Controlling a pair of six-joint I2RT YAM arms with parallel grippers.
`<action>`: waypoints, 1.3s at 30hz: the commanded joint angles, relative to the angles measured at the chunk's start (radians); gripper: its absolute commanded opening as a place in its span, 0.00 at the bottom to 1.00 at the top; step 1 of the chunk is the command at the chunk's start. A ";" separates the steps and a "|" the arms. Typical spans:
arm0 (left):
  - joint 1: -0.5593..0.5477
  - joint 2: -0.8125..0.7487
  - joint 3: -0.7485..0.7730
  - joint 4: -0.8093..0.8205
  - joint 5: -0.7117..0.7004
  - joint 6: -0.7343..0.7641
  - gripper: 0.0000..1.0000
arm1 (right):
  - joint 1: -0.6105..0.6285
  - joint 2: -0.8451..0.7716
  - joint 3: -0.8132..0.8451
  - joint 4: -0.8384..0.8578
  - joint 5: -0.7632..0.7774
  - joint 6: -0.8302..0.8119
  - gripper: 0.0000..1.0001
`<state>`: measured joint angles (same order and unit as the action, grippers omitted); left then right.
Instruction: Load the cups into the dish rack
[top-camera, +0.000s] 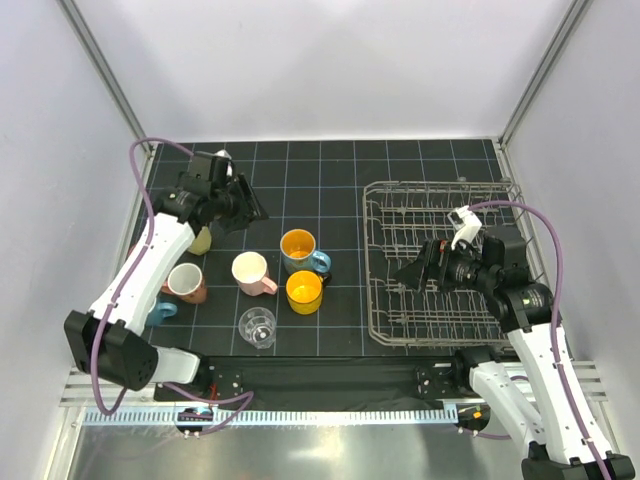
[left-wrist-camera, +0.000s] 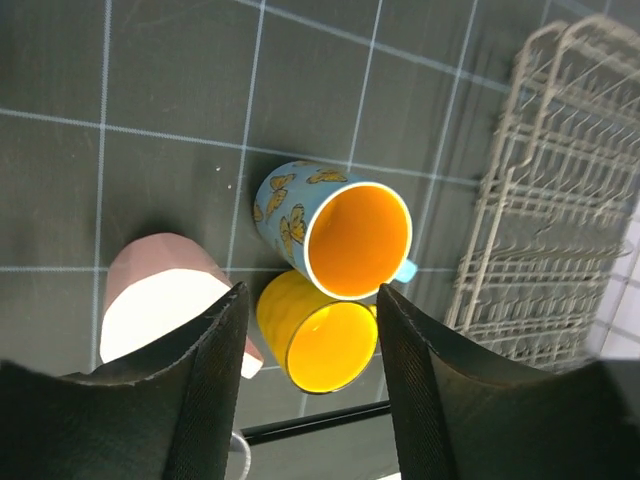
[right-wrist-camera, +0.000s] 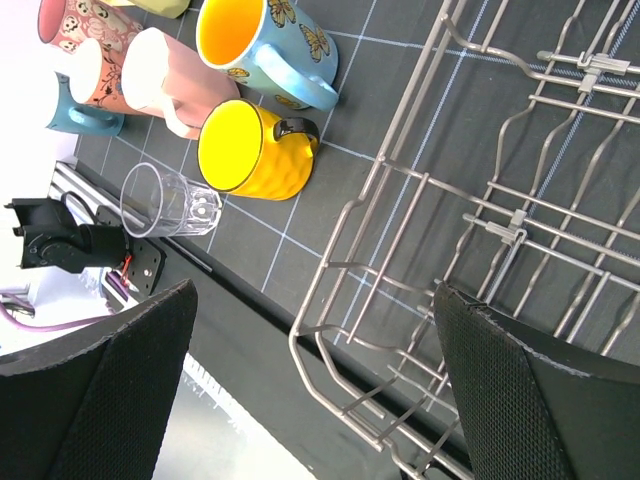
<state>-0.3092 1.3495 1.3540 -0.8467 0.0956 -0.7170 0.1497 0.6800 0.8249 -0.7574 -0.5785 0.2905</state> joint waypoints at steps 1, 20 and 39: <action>0.001 0.037 0.022 0.000 0.062 0.106 0.54 | 0.007 0.004 0.025 0.018 0.015 -0.024 1.00; -0.123 0.229 0.007 0.058 0.023 0.159 0.50 | 0.005 -0.019 0.039 0.055 0.025 0.009 1.00; -0.171 0.347 -0.013 0.084 -0.066 0.128 0.33 | 0.005 -0.023 0.013 0.069 -0.033 0.012 1.00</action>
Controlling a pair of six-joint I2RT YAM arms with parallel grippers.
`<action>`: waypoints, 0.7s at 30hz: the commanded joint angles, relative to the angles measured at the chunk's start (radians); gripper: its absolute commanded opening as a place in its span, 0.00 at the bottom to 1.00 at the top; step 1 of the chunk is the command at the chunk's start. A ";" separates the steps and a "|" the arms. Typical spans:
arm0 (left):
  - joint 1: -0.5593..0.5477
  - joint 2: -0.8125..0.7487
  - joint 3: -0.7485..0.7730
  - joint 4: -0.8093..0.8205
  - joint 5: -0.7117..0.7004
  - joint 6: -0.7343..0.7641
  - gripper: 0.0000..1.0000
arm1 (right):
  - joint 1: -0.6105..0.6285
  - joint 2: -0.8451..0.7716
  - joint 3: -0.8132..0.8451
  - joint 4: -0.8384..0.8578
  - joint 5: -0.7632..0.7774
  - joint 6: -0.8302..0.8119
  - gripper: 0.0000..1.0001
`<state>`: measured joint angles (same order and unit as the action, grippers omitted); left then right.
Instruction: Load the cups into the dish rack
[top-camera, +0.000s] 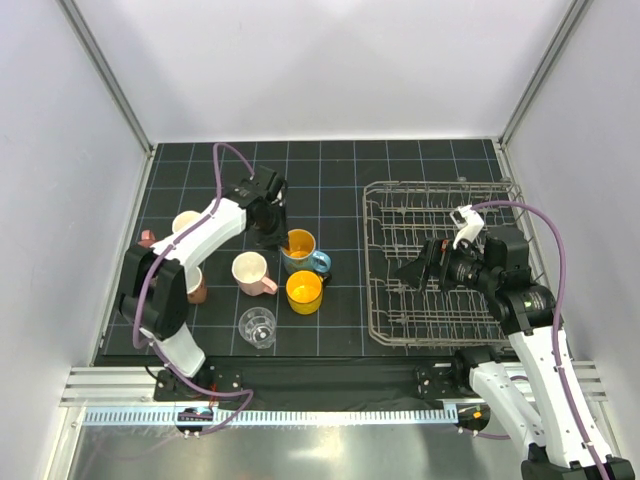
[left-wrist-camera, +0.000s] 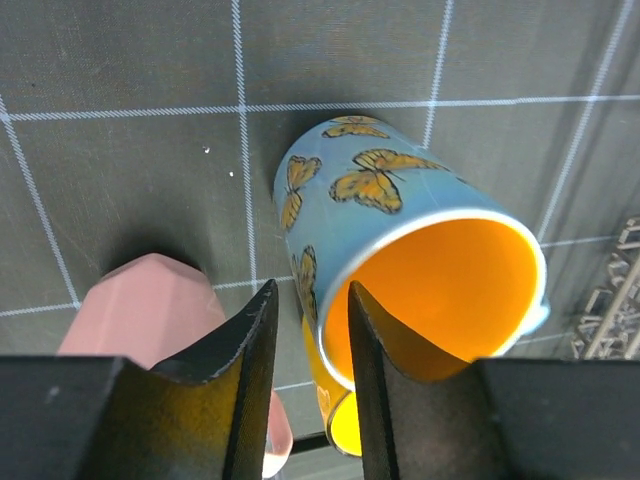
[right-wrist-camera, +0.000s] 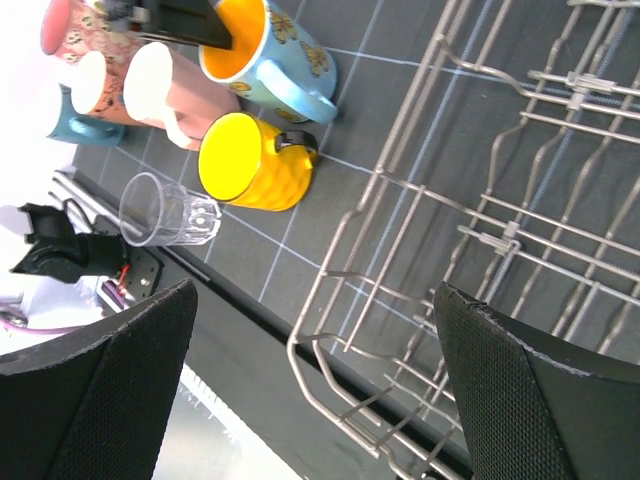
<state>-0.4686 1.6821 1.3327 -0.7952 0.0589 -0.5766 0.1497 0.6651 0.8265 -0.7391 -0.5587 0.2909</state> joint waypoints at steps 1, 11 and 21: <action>-0.013 0.024 0.006 0.037 -0.031 -0.019 0.32 | 0.007 -0.007 0.005 0.058 -0.069 0.019 1.00; -0.031 0.054 -0.001 0.080 -0.039 -0.043 0.05 | 0.007 0.074 0.002 0.060 -0.128 0.044 1.00; -0.051 -0.137 -0.026 0.137 -0.140 -0.078 0.00 | 0.057 0.128 0.045 0.047 -0.135 0.094 1.00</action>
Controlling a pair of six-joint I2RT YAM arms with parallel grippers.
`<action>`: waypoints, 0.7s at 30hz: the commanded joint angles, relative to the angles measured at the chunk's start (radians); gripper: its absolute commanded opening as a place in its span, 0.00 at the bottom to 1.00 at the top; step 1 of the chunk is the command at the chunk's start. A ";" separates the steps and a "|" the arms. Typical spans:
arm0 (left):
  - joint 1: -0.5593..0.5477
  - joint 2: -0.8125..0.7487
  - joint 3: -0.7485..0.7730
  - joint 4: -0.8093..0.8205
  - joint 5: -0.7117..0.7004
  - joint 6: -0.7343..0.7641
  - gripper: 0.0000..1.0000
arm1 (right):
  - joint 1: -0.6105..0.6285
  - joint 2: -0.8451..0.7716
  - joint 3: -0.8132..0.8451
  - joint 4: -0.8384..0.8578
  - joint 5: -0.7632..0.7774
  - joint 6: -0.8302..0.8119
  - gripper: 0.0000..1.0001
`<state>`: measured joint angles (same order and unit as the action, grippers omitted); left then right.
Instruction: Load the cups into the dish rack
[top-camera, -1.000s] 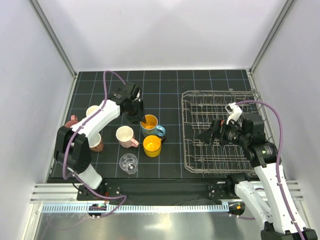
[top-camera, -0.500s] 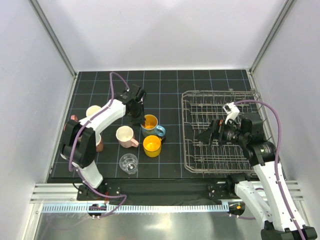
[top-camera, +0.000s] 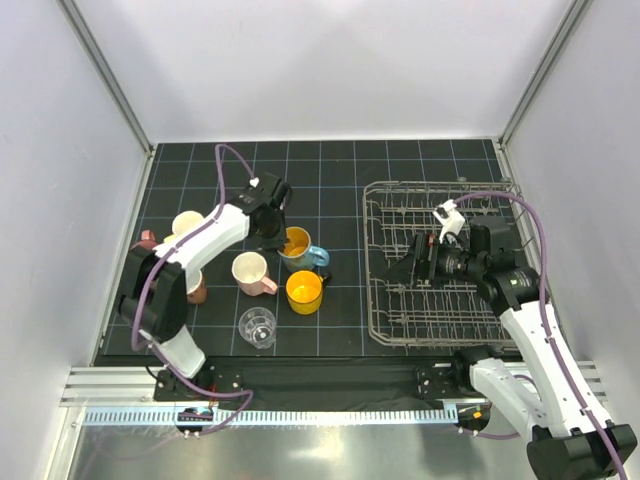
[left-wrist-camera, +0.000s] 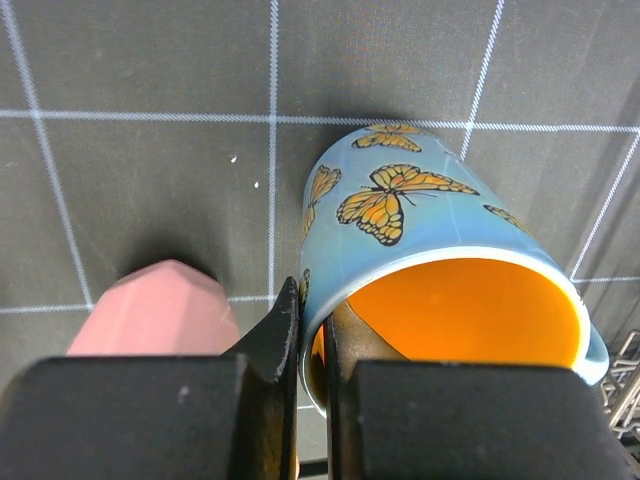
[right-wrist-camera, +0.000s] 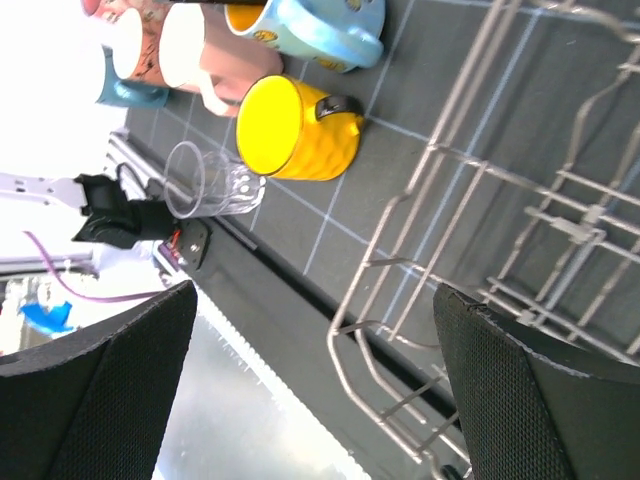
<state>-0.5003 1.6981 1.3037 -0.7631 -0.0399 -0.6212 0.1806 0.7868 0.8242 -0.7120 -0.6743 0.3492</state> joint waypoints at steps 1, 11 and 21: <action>-0.035 -0.199 -0.030 0.132 -0.054 -0.047 0.00 | 0.051 0.005 0.049 0.031 -0.019 0.063 1.00; -0.173 -0.681 -0.286 0.481 -0.138 -0.135 0.00 | 0.319 -0.035 0.018 0.319 0.021 0.454 0.93; -0.247 -0.971 -0.644 1.031 -0.120 -0.186 0.00 | 0.580 -0.012 -0.105 0.701 0.160 0.809 0.93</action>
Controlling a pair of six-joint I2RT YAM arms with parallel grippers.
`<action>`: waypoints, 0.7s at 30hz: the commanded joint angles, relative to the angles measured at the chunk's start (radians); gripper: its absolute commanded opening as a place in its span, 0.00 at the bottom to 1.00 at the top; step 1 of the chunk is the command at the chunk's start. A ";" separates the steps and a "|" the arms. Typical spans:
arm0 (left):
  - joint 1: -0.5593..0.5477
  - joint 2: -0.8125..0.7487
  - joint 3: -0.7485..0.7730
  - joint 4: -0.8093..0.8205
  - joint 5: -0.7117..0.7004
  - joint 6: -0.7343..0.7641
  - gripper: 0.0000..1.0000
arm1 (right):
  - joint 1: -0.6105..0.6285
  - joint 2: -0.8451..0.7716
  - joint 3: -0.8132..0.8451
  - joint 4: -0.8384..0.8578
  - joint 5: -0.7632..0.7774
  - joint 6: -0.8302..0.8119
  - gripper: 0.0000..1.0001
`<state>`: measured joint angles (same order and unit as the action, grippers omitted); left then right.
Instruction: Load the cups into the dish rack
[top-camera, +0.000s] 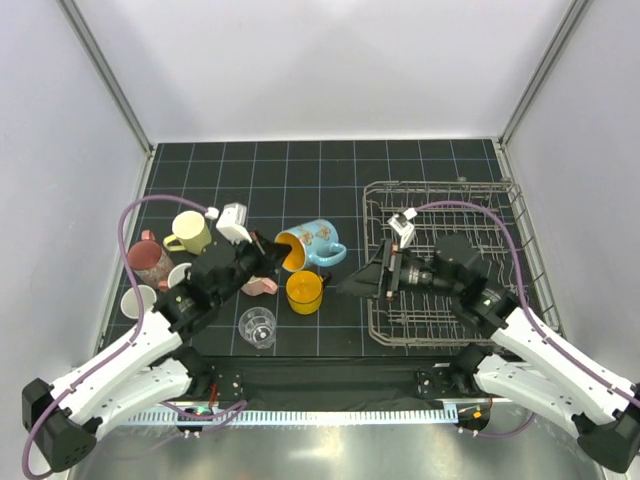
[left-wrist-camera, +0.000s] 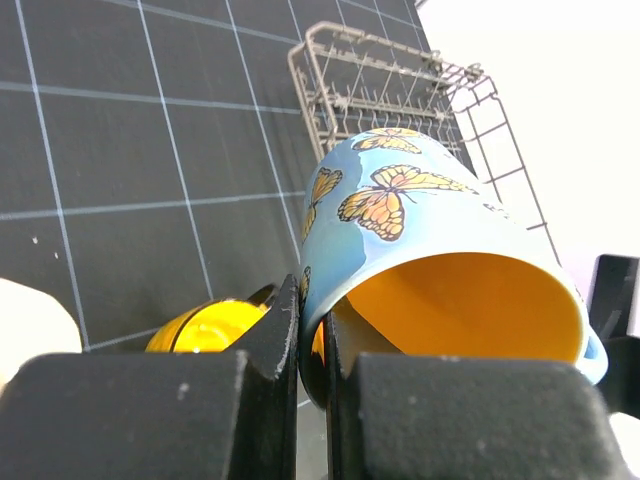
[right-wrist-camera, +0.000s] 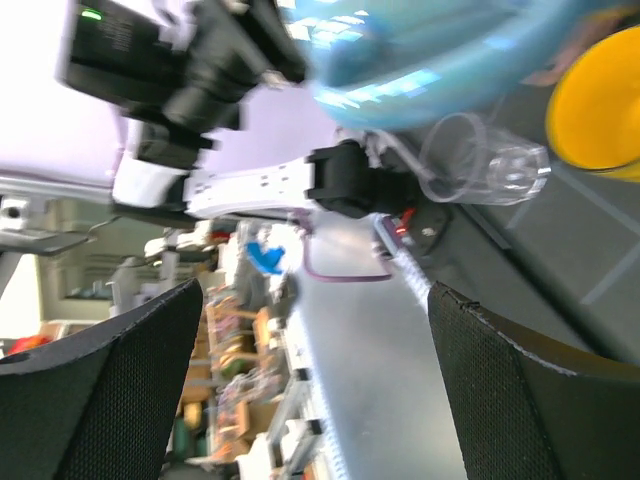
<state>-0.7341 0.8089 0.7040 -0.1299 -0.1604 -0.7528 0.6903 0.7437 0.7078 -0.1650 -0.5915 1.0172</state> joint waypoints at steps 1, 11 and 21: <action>-0.019 -0.099 -0.082 0.432 -0.004 -0.054 0.00 | 0.092 0.037 0.012 0.209 0.084 0.179 0.93; -0.022 -0.230 -0.159 0.547 0.104 -0.020 0.00 | 0.224 0.092 0.016 0.292 0.245 0.297 0.91; -0.022 -0.310 -0.199 0.627 0.251 0.010 0.00 | 0.262 0.079 0.025 0.370 0.308 0.363 0.84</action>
<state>-0.7513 0.5259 0.4778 0.2649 -0.0006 -0.7433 0.9375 0.8310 0.6956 0.1108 -0.3408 1.3376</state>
